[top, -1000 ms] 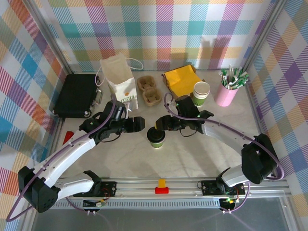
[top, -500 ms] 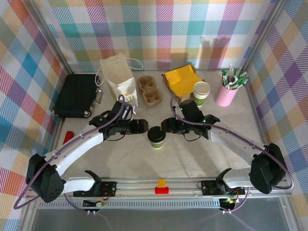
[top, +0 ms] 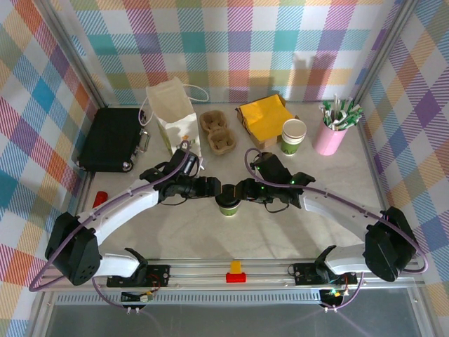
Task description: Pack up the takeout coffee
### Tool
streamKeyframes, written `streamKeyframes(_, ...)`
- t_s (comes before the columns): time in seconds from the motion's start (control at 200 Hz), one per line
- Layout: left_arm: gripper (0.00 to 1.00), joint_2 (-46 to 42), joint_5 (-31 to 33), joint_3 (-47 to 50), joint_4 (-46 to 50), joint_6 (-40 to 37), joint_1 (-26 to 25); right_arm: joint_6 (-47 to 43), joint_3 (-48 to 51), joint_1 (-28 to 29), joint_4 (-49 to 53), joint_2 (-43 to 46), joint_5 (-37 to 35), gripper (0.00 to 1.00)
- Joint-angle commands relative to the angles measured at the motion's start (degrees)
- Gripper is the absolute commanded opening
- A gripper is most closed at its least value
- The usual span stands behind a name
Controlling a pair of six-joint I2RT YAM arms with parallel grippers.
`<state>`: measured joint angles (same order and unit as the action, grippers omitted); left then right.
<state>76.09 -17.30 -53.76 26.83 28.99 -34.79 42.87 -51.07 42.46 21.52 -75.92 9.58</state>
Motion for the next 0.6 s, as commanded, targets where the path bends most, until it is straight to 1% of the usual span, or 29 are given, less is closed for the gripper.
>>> streamKeyframes(0.0, 0.67, 1.97, -1.68, 0.36, -0.06, 0.52, -0.37, 0.63, 0.52, 0.52, 0.28, -0.63, -0.75, 0.48)
streamKeyframes(0.32, 0.64, 5.25, -1.80, 1.10, 2.60, -0.08, -0.66, 1.16, 2.76, 0.60, 0.59, -0.47, -1.41, 0.48)
streamKeyframes(0.45, 0.64, 4.90, -1.95, 1.84, 2.24, 0.14, -0.81, 1.51, 3.77, 0.61, 0.71, -0.37, -1.75, 0.47)
streamKeyframes(0.595, 0.63, 5.36, 0.00, 2.28, 3.09, 0.36, -0.81, 2.64, 5.08, 0.61, 1.34, -0.68, -3.19, 0.47)
